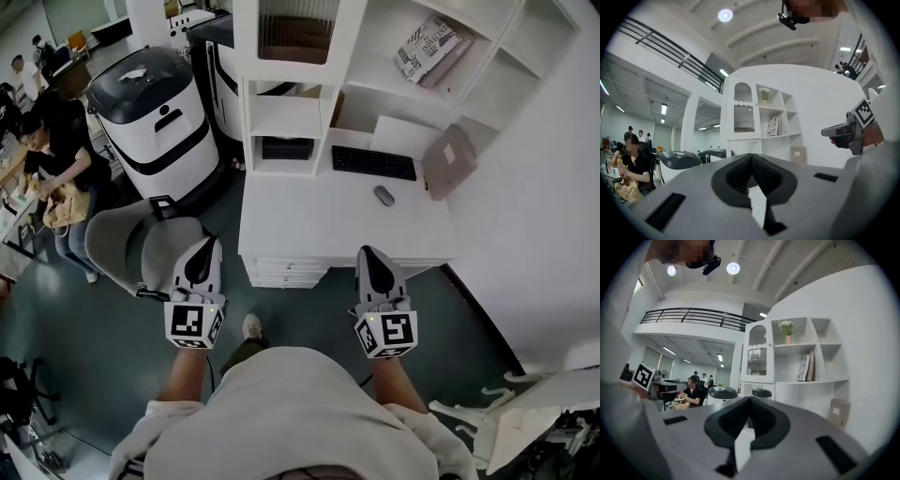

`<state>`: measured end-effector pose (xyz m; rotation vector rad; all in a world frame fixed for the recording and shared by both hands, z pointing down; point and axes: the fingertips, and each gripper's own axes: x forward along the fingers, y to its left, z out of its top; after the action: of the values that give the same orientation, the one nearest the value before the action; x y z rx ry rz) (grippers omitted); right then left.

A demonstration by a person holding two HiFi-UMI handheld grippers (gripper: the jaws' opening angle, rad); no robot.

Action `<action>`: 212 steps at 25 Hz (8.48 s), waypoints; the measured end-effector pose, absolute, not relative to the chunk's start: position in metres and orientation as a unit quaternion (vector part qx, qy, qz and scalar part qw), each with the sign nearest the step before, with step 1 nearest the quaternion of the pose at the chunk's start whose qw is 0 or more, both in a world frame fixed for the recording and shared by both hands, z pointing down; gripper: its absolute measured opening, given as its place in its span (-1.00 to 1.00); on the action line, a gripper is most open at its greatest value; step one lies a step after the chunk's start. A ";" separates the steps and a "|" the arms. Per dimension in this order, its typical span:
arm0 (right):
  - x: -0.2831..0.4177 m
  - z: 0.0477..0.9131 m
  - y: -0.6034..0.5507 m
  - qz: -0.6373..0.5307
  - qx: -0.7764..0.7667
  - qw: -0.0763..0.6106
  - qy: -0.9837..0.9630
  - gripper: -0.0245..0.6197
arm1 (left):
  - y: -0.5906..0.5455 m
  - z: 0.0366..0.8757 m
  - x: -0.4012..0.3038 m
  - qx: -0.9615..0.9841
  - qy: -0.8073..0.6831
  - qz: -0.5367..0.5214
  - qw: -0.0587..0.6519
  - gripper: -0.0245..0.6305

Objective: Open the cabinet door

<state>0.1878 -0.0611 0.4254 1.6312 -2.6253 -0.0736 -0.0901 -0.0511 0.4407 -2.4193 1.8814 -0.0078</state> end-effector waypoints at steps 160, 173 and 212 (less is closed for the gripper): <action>0.102 0.094 -0.458 -0.454 0.532 0.105 -0.707 -0.68 | -0.192 0.457 -0.172 -0.758 0.652 -0.012 0.001 -0.93; 0.093 0.095 -0.426 -0.524 0.502 0.139 -0.674 -0.69 | -0.195 0.457 -0.169 -0.764 0.645 -0.012 0.001 -0.93; 0.045 0.098 -0.340 -0.659 0.412 0.235 -0.583 -0.69 | -0.191 0.450 -0.180 -0.759 0.650 -0.004 0.004 -0.93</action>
<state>0.0448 -0.3398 0.0981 1.1318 -1.5998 -1.8096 -0.1803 -0.1909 0.4504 -2.3807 2.0390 -0.0135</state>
